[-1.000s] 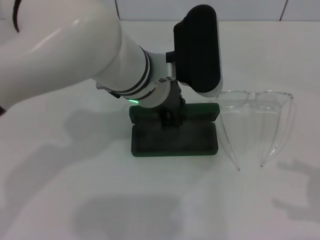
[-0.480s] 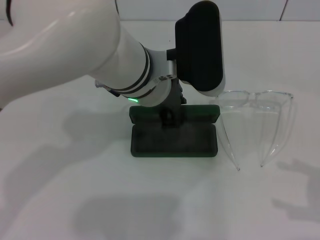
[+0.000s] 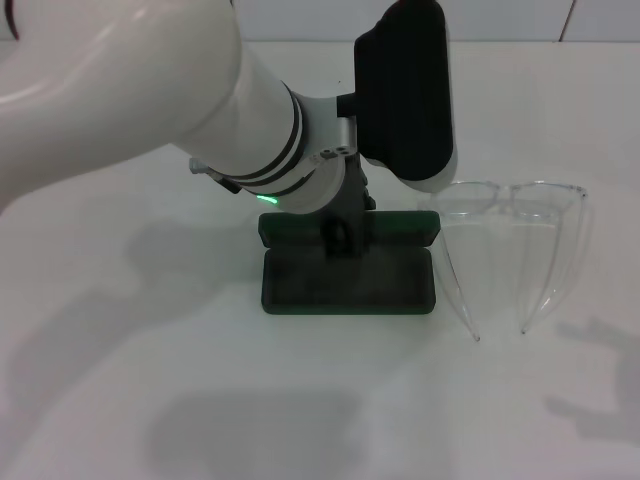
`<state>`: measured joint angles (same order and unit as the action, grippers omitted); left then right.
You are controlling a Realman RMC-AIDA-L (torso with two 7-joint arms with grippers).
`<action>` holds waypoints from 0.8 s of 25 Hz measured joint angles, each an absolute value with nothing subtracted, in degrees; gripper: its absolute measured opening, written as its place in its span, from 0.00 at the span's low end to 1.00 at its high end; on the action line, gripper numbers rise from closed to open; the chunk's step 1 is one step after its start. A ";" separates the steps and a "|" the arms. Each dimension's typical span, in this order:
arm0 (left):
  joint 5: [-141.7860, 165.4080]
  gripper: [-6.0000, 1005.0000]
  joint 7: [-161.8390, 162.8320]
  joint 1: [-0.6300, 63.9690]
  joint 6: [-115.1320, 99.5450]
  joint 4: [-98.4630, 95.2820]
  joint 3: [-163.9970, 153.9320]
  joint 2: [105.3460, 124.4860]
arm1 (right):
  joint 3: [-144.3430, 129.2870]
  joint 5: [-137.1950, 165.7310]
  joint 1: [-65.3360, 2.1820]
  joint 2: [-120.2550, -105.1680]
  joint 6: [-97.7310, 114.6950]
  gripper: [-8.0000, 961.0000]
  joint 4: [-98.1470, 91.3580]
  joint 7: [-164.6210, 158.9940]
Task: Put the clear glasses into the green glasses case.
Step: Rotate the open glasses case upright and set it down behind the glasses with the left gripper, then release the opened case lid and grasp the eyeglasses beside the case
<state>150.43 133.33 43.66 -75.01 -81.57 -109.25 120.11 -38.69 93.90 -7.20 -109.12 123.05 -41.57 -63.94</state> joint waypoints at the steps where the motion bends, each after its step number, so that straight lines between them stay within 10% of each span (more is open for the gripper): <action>1: 150.44 0.24 133.41 43.60 -75.20 -81.96 -109.24 120.11 | -38.67 93.98 -7.20 -109.15 123.05 0.81 -41.57 -63.96; 20: 145.49 0.19 136.77 38.67 -80.00 -97.41 -106.20 120.10 | -34.26 94.70 -7.30 -109.10 122.03 0.80 -42.83 -68.05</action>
